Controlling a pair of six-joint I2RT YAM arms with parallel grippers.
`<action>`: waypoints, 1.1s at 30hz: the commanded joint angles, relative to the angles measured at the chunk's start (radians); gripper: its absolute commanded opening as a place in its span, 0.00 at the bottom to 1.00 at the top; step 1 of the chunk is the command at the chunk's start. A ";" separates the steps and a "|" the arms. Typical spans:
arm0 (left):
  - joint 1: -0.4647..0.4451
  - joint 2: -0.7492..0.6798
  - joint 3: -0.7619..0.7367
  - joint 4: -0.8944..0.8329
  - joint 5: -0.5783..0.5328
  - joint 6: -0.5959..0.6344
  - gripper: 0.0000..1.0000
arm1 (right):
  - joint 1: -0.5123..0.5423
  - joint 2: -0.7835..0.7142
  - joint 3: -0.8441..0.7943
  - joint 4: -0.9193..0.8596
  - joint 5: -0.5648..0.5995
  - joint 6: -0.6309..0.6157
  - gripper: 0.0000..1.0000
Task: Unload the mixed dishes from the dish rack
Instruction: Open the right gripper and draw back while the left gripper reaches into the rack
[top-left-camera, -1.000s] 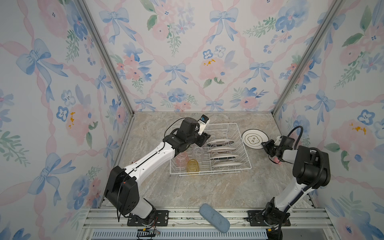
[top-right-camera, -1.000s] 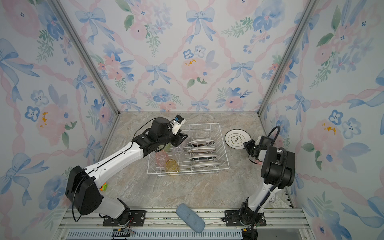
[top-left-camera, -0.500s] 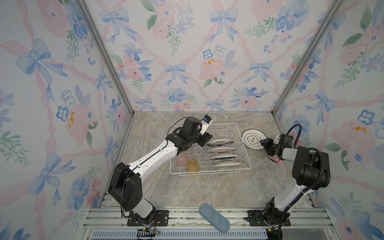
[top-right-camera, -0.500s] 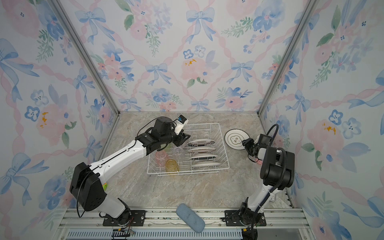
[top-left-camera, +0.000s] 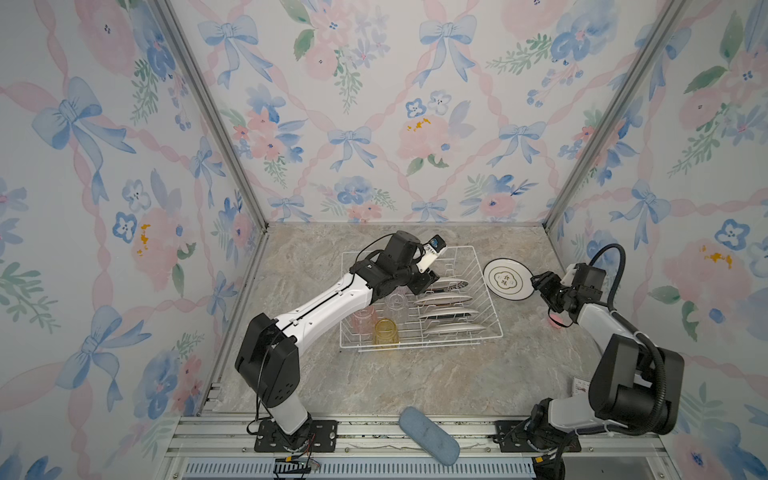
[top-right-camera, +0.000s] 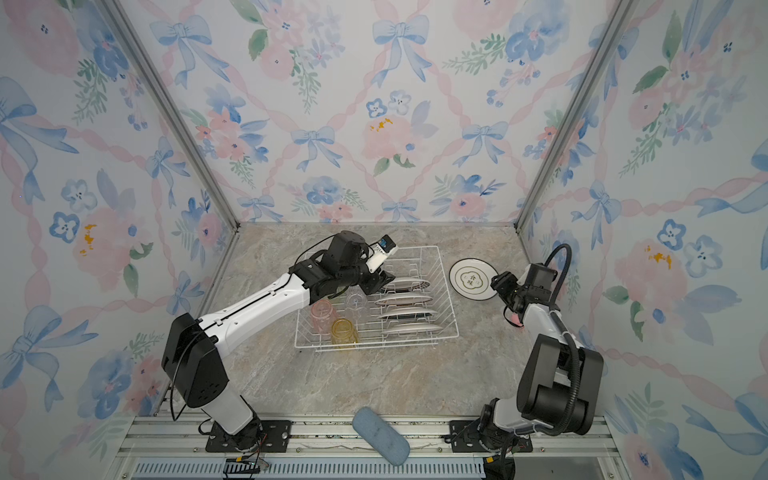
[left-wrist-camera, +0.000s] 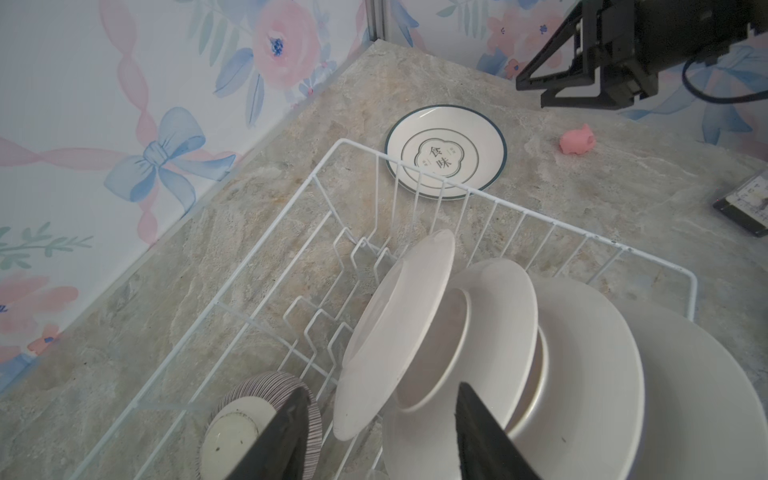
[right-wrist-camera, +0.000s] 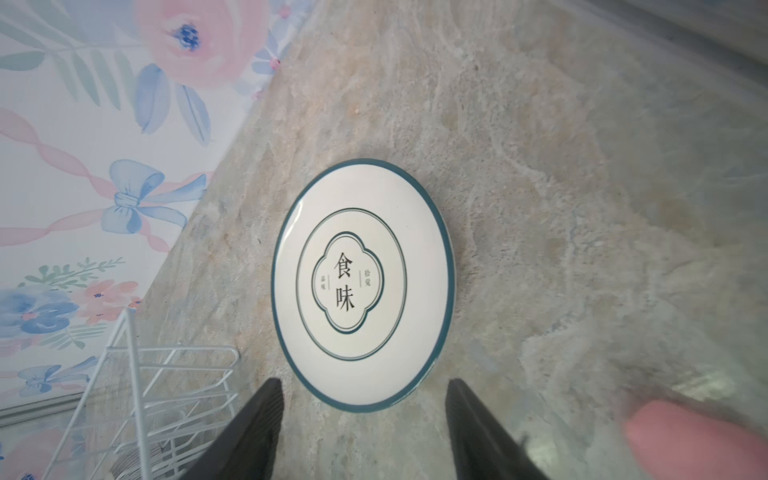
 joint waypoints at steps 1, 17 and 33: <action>-0.015 0.058 0.073 -0.116 -0.029 0.111 0.54 | 0.075 -0.101 0.041 -0.180 0.040 -0.100 0.68; -0.046 0.256 0.314 -0.279 -0.036 0.235 0.51 | 0.188 -0.266 0.106 -0.308 0.042 -0.143 0.70; -0.051 0.350 0.403 -0.305 -0.110 0.273 0.26 | 0.187 -0.264 0.100 -0.285 0.022 -0.136 0.70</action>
